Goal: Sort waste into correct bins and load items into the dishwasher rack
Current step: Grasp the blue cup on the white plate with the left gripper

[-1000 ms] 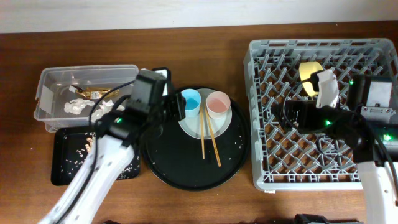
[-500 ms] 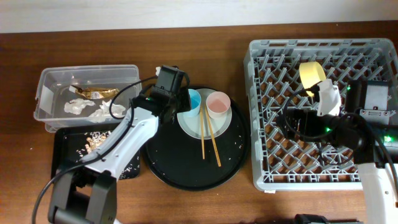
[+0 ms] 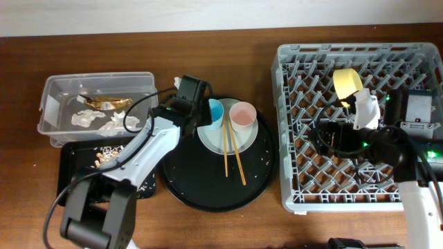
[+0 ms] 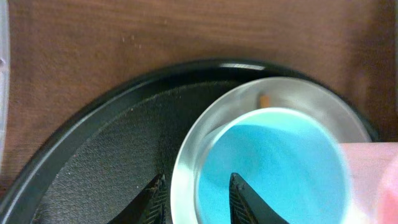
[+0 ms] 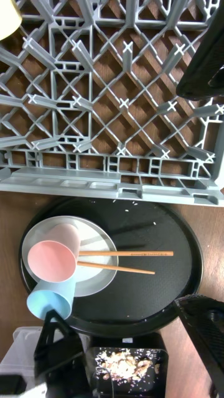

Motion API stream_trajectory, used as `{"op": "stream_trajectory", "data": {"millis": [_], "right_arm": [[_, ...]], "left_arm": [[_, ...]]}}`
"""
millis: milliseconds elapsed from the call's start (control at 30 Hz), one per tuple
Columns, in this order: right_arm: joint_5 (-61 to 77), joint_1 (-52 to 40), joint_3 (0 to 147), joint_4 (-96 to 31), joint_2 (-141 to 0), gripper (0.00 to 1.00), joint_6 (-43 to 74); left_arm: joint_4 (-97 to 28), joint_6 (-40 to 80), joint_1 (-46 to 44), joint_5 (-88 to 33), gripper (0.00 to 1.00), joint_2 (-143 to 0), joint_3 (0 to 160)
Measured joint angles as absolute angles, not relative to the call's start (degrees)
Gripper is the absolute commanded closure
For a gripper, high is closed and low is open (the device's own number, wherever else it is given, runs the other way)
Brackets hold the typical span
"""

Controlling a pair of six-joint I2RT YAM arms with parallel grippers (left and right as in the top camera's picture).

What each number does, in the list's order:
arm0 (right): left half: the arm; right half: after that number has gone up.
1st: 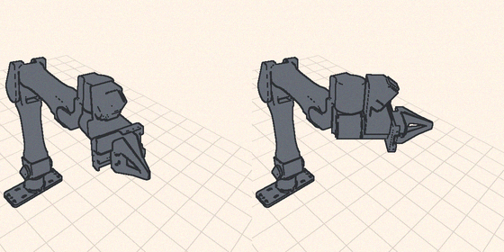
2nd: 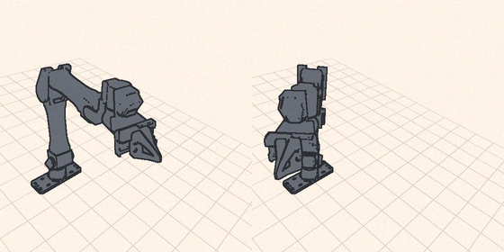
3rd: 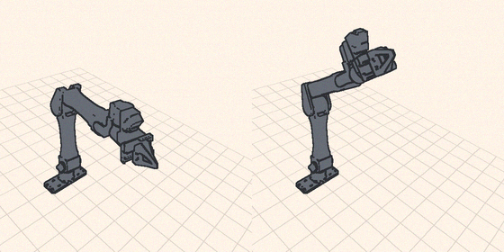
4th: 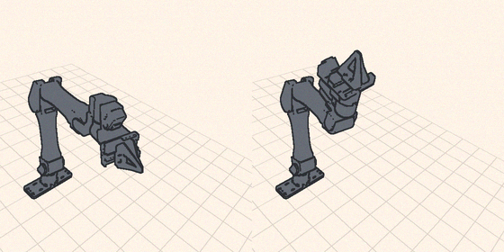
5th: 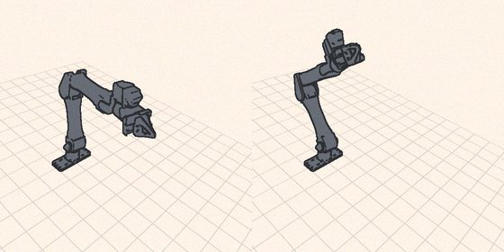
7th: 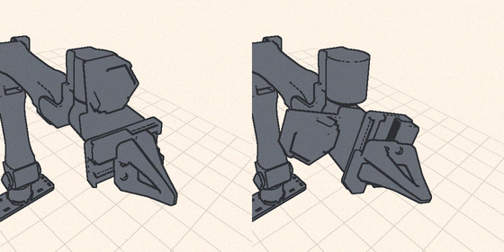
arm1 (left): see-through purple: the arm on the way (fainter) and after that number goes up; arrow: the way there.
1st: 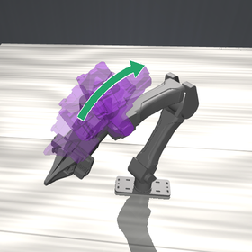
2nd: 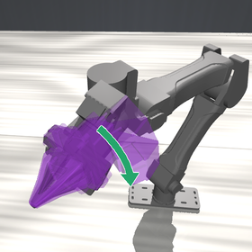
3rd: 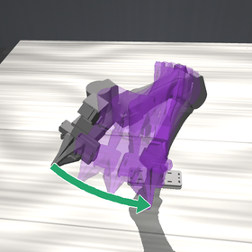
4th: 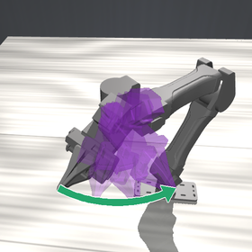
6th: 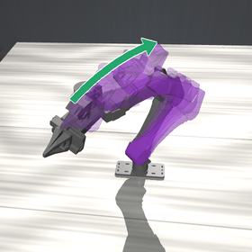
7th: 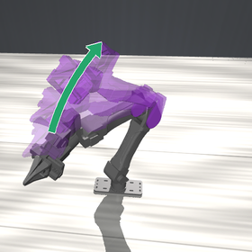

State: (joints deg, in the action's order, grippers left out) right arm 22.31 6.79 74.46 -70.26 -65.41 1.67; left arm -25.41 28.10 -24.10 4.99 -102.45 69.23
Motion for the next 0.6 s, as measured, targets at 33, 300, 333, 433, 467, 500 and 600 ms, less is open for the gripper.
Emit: {"op": "stream_trajectory", "data": {"millis": [33,300,333,433,467,500,600], "right_arm": [[22.31,6.79,74.46,-70.28,-65.41,0.02,1.69],[21.58,6.79,74.46,-70.32,-65.41,0.02,1.34],[21.41,6.79,74.46,-70.32,-65.41,0.02,1.28],[21.06,6.79,74.46,-70.32,-65.41,0.01,1.23],[20.97,6.79,74.46,-70.32,-65.41,0.02,1.26],[20.88,6.79,74.46,-70.32,-65.41,0.02,1.26],[20.80,6.79,74.46,-70.32,-65.41,0.02,1.26]], "left_arm": [[-25.43,28.10,-24.10,4.99,0.75,-103.13,69.23],[-24.97,28.12,-24.10,4.97,0.79,-104.42,69.23],[-24.95,28.12,-24.10,4.97,0.80,-104.40,69.23],[-24.62,28.12,-24.10,4.99,0.84,-104.42,69.23],[-24.53,28.10,-24.10,4.97,0.85,-104.42,69.23],[-24.53,28.14,-24.10,4.99,0.85,-104.40,69.23],[-24.53,28.12,-24.10,4.97,0.90,-104.42,69.23]]}}
